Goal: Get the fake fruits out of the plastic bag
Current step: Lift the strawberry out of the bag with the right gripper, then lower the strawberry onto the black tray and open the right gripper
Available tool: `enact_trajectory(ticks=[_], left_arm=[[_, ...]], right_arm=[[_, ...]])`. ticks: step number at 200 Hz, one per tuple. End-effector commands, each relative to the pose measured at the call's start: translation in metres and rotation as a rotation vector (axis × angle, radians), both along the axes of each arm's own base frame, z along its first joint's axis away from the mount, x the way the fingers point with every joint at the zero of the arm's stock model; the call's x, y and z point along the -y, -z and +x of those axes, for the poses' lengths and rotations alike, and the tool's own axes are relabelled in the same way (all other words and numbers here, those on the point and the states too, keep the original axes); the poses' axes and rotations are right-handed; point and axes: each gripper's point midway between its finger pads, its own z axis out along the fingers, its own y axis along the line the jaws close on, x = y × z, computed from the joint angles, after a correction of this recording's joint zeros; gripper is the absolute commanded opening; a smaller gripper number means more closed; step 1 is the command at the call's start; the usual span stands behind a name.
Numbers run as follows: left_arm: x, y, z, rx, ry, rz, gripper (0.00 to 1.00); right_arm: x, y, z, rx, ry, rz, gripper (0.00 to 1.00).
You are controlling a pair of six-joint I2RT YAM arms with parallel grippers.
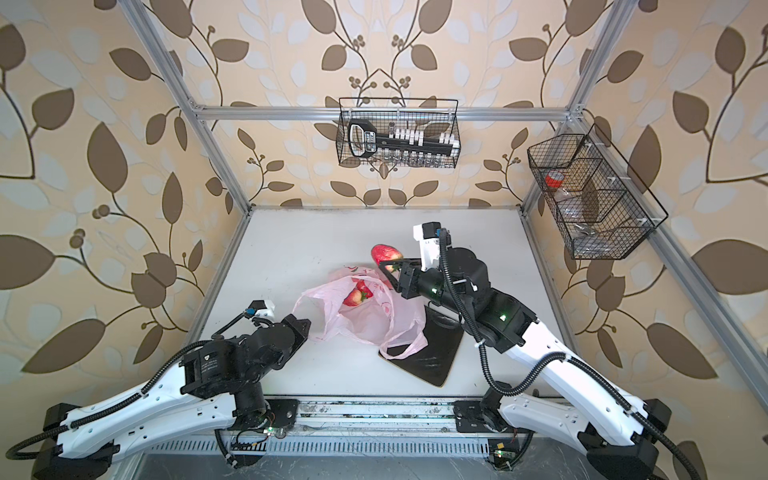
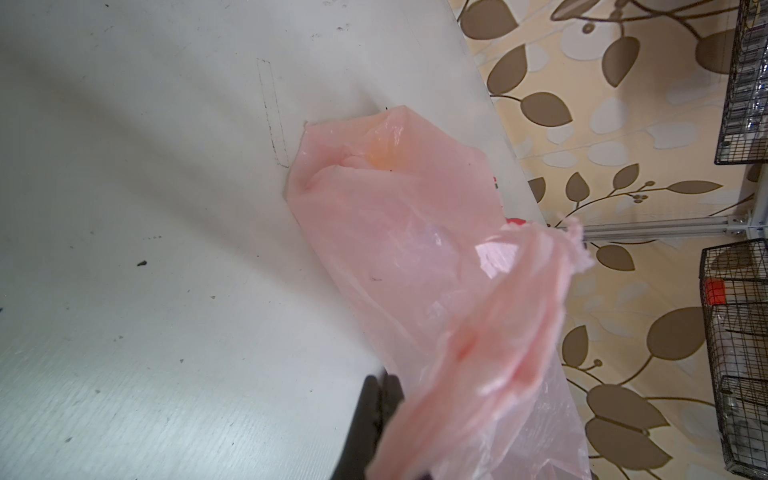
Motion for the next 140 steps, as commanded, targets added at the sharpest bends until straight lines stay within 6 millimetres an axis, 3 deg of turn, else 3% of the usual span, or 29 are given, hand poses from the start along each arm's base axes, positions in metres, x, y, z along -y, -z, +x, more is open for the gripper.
enact_trajectory(ticks=[1, 31, 55, 73, 96, 114, 140], left_arm=[[-0.009, 0.003, 0.001, -0.002, -0.038, 0.023, 0.0], [-0.012, 0.002, 0.0, 0.001, -0.043, 0.021, 0.0], [-0.012, 0.002, 0.0, 0.002, -0.039, 0.017, 0.0], [-0.011, 0.003, 0.0, 0.002, -0.036, 0.015, 0.0], [-0.01, 0.001, 0.0, 0.006, -0.029, 0.014, 0.0], [-0.01, 0.0, -0.001, 0.008, -0.025, 0.017, 0.0], [-0.011, -0.001, -0.001, 0.011, -0.021, 0.012, 0.0]], right_arm=[[0.072, 0.055, 0.006, -0.132, 0.324, -0.214, 0.31], [0.126, 0.12, -0.023, -0.298, 0.511, -0.258, 0.32], [0.145, 0.168, -0.046, -0.429, 0.587, -0.18, 0.32], [0.142, 0.201, -0.054, -0.499, 0.574, -0.15, 0.32], [0.123, 0.236, -0.057, -0.555, 0.492, -0.16, 0.32], [0.108, 0.253, -0.057, -0.577, 0.43, -0.136, 0.32], [0.101, 0.276, -0.057, -0.594, 0.409, -0.121, 0.33]])
